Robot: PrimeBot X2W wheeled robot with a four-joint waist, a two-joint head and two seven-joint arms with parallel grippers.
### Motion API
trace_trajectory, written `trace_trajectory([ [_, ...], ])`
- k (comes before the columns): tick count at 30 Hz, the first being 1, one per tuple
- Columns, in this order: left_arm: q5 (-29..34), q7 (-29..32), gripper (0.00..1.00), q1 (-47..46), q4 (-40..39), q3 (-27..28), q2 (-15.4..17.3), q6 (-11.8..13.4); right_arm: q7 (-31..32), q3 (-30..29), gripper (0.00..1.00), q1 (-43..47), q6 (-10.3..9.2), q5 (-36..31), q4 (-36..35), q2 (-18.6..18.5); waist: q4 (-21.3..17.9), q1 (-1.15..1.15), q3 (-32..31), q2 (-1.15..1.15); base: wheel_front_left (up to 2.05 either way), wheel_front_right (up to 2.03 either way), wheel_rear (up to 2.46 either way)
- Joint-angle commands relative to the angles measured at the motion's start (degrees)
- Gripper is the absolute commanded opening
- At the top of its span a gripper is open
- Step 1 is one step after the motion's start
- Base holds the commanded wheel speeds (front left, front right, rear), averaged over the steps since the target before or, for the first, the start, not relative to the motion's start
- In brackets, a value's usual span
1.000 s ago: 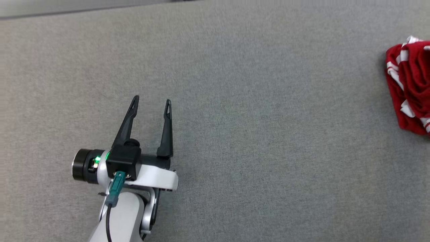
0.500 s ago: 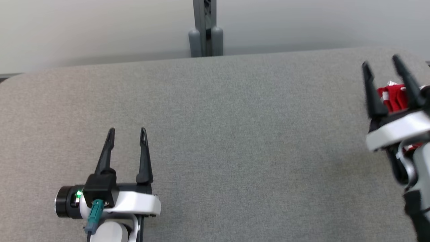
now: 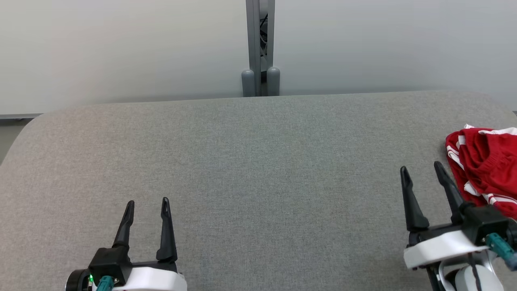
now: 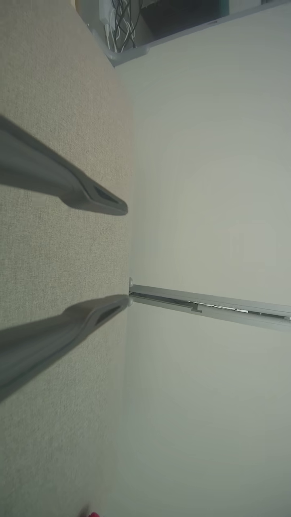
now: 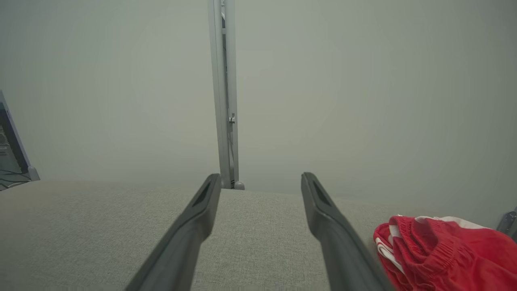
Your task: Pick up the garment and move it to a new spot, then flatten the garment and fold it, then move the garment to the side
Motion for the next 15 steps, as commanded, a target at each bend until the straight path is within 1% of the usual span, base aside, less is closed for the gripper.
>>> trace_trajectory([
  [1, -0.2, -0.1, 1.0, 0.6, 0.0, 0.4, 0.2, -0.2, -0.1, 0.5, 1.0, 0.8, 0.02, -1.1, -0.7, 0.1, 0.1, 0.0, -0.2, 0.0, 0.0, 0.0, 0.0],
  [4, -0.3, -0.1, 1.0, 1.2, 0.3, 0.7, 0.2, -0.9, -0.1, 1.1, 1.0, 2.5, 0.01, -1.9, -1.3, 0.1, 0.2, 0.0, -0.4, 0.0, 0.0, 0.0, 0.0],
  [6, 0.6, -0.1, 1.0, 0.9, 0.6, 1.0, 0.2, -1.1, -0.1, 1.7, 1.0, 3.1, 0.01, -1.3, -1.3, 0.1, 0.3, 0.0, -0.5, 0.0, 0.0, 0.0, 0.0],
  [11, -0.2, -0.1, 1.0, 1.2, 0.6, 1.5, 0.2, -1.9, -0.1, 2.0, 1.0, 3.7, 0.01, -0.4, -1.4, 0.1, 0.4, 0.0, -0.8, 0.0, 0.0, 0.0, 0.0],
  [15, -1.2, -0.1, 1.0, 1.9, -0.3, 1.7, 0.2, -1.8, -0.1, 1.8, 1.0, 3.9, 0.01, -0.2, -1.1, 0.2, 0.5, 0.0, -0.9, 0.0, 0.0, 0.0, 0.0],
])
